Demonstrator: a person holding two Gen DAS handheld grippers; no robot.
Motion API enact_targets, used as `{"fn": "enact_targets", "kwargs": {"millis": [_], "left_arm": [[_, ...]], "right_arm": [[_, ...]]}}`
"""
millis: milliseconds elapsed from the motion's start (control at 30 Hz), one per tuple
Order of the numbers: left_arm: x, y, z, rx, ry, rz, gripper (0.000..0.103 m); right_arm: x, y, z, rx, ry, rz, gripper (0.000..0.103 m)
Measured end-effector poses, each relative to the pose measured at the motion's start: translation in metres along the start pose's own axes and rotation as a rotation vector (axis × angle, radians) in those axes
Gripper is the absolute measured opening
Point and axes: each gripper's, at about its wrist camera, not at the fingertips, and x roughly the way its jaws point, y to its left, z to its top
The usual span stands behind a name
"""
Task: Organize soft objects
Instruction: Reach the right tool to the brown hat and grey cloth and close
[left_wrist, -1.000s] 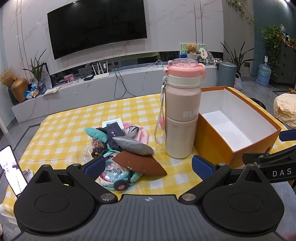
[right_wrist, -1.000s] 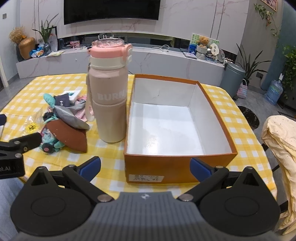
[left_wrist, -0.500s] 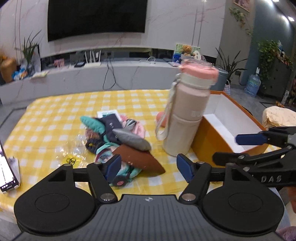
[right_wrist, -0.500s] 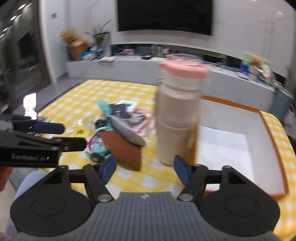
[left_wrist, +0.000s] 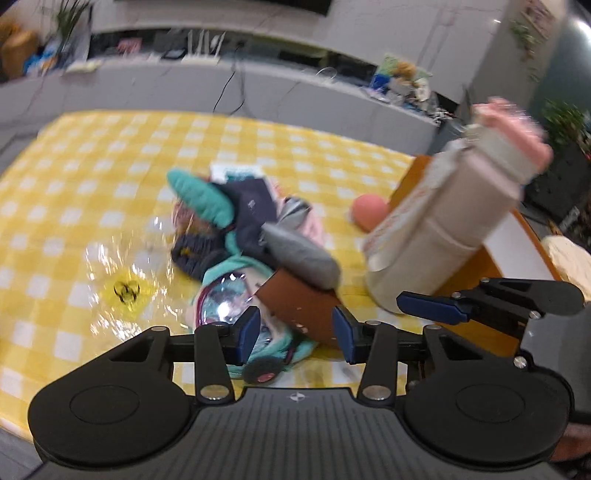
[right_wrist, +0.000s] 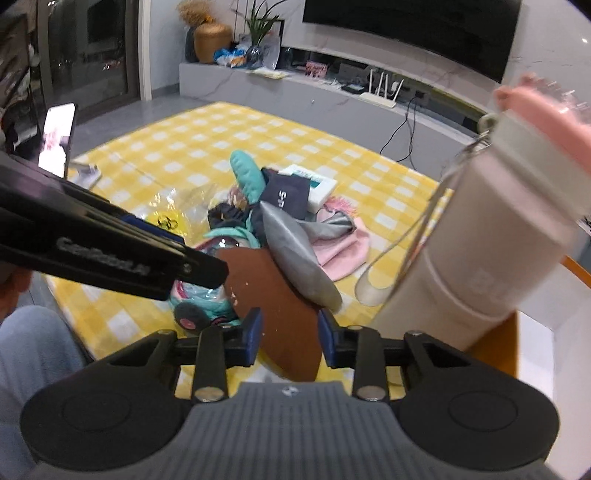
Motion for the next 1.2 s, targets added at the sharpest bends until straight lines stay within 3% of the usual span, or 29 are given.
{"fn": "enact_targets", "kwargs": {"millis": [100,200,333,433,600,667,733,800,900,1000,1067,1200], "left_arm": [[0.02,0.012,-0.003,-0.057,0.034,-0.004,0.054],[0.033,0.015,-0.006,-0.085,0.04,-0.007,0.055],[0.04,0.01,-0.004,-0.07,0.005,-0.006,0.048],[0.039,0.0,-0.003,-0.038,-0.03,-0.06,0.045],[0.057,-0.01,-0.002,-0.009,0.013,-0.011,0.043],[0.061,-0.01,-0.002,-0.009,0.016,-0.002,0.031],[0.061,-0.013,0.0,0.01,0.008,0.016,0.009],[0.057,-0.012,0.002,0.018,-0.002,0.025,0.005],[0.041,-0.009,0.007,0.006,-0.042,-0.003,0.004],[0.03,-0.008,0.012,0.034,-0.07,0.041,0.004],[0.028,-0.003,0.013,0.041,-0.064,0.075,0.004],[0.032,0.011,0.012,0.002,-0.047,0.07,0.006]], "right_arm": [[0.022,-0.001,-0.002,-0.021,0.036,-0.027,0.023],[0.032,-0.006,-0.005,-0.017,0.06,-0.039,0.022],[0.046,-0.009,-0.008,-0.019,0.079,-0.036,0.022],[0.052,-0.011,-0.012,-0.003,0.087,-0.021,0.022],[0.057,-0.013,-0.017,0.013,0.102,-0.005,0.022],[0.055,-0.012,-0.017,0.01,0.1,-0.002,0.022],[0.052,-0.012,-0.015,0.0,0.087,-0.003,0.022],[0.045,-0.011,-0.011,-0.016,0.062,0.001,0.023],[0.037,-0.008,-0.001,-0.069,0.007,-0.014,0.027],[0.039,-0.004,0.011,-0.117,-0.039,-0.049,0.033],[0.048,-0.001,0.017,-0.146,-0.042,-0.06,0.033],[0.073,0.005,0.025,-0.213,-0.025,-0.105,0.037]]}}
